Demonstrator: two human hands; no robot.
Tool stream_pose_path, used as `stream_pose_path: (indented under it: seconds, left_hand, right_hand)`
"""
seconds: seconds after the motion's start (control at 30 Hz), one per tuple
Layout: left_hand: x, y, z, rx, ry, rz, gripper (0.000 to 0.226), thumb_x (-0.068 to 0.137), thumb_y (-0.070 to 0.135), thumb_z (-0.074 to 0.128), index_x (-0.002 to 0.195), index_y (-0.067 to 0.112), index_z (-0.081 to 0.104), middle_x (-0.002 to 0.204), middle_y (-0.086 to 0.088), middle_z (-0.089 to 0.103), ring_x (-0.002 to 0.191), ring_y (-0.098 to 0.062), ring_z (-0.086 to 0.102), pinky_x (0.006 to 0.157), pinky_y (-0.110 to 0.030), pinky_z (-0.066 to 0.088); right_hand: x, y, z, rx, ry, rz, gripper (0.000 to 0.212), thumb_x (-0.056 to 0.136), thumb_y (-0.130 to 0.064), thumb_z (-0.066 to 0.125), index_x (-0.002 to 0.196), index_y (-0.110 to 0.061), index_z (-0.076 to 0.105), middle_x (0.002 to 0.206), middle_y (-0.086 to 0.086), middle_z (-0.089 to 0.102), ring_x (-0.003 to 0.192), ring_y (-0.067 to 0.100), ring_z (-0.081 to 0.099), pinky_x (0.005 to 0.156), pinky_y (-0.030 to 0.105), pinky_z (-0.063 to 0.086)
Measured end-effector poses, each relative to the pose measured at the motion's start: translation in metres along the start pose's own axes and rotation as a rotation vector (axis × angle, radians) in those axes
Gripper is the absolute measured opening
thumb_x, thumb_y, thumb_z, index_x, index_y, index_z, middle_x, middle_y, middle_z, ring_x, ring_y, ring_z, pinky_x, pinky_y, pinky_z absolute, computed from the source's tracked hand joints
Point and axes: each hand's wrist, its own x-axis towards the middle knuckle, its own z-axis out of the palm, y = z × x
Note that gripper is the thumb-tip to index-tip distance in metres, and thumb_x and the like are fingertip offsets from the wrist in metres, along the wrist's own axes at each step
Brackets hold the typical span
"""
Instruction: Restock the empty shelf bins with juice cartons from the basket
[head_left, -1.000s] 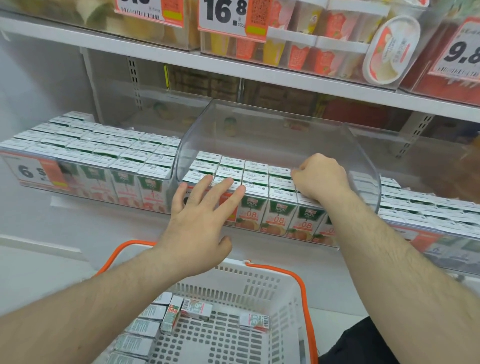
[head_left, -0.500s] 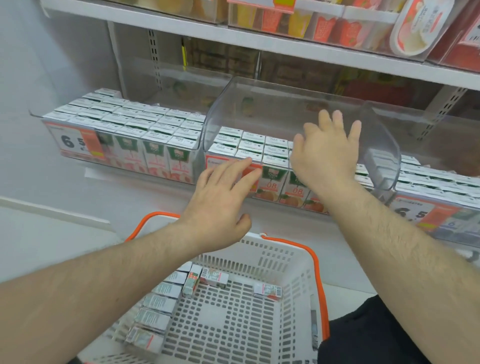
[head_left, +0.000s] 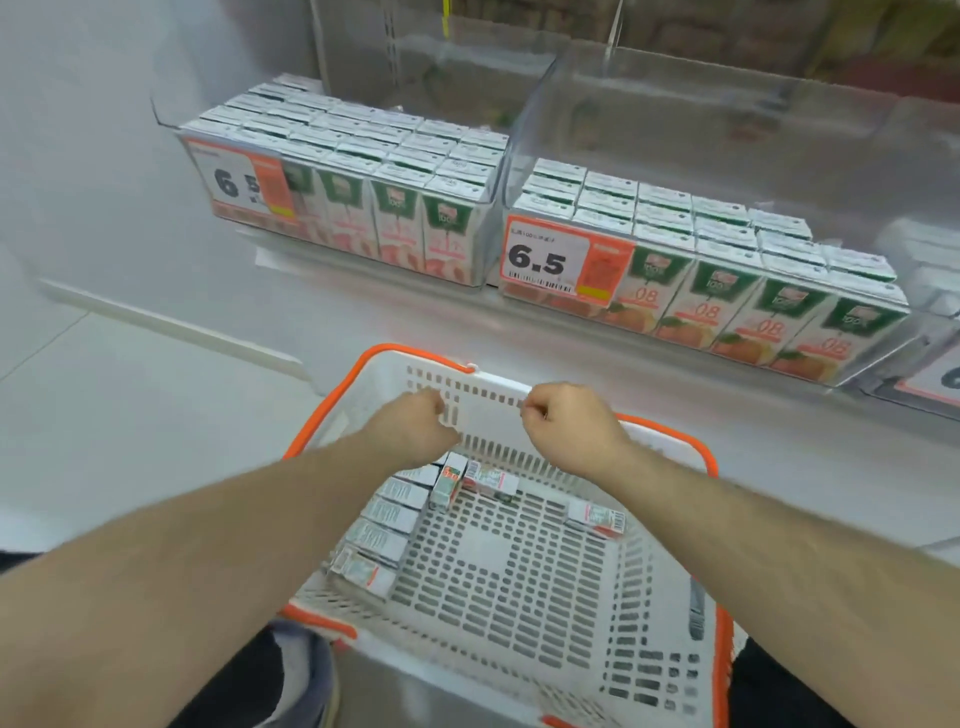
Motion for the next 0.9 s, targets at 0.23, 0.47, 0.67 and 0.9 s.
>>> stream_pose_path:
  seconds: [0.23, 0.47, 0.67, 0.9]
  left_hand:
    - [0.034, -0.05, 0.066, 0.037, -0.054, -0.26, 0.039, 0.089, 0.025, 0.055, 0.125, 0.012, 0.055, 0.119, -0.009, 0.058, 0.103, -0.027, 0.06, 0.089, -0.036, 0.053]
    - [0.08, -0.061, 0.12, 0.358, -0.165, -0.026, 0.053, 0.09, 0.031, 0.056, 0.139, 0.017, 0.041, 0.14, -0.007, 0.043, 0.13, -0.028, 0.039, 0.105, -0.043, 0.039]
    - [0.108, -0.06, 0.151, 0.545, -0.114, 0.111, 0.085, 0.083, 0.044, 0.067, 0.149, 0.019, 0.018, 0.148, -0.006, 0.028, 0.132, -0.03, 0.031, 0.11, -0.044, 0.028]
    - [0.113, -0.062, 0.163, 0.569, -0.082, -0.039, 0.078, 0.083, 0.046, 0.067, 0.142, 0.023, 0.022, 0.147, -0.013, 0.017, 0.132, -0.034, 0.026, 0.108, -0.045, 0.026]
  right_hand:
    - [0.016, 0.044, 0.089, 0.093, -0.395, 0.291, 0.014, 0.092, -0.017, 0.052, 0.082, -0.016, 0.062, 0.093, 0.008, 0.067, 0.083, 0.022, 0.062, 0.069, 0.029, 0.048]
    - [0.005, 0.098, 0.133, -0.226, -0.339, 0.371, 0.028, 0.088, -0.022, 0.052, 0.113, -0.017, 0.063, 0.114, 0.004, 0.065, 0.103, 0.022, 0.06, 0.089, 0.03, 0.048]
    - [0.017, 0.106, 0.172, -0.126, -0.378, 0.356, 0.037, 0.089, -0.022, 0.051, 0.126, -0.016, 0.052, 0.118, 0.007, 0.061, 0.108, 0.026, 0.058, 0.085, 0.033, 0.048]
    - [0.039, 0.093, 0.21, 0.014, -0.304, 0.508, 0.045, 0.09, -0.026, 0.058, 0.132, -0.028, 0.041, 0.11, 0.003, 0.062, 0.095, 0.026, 0.063, 0.066, 0.031, 0.043]
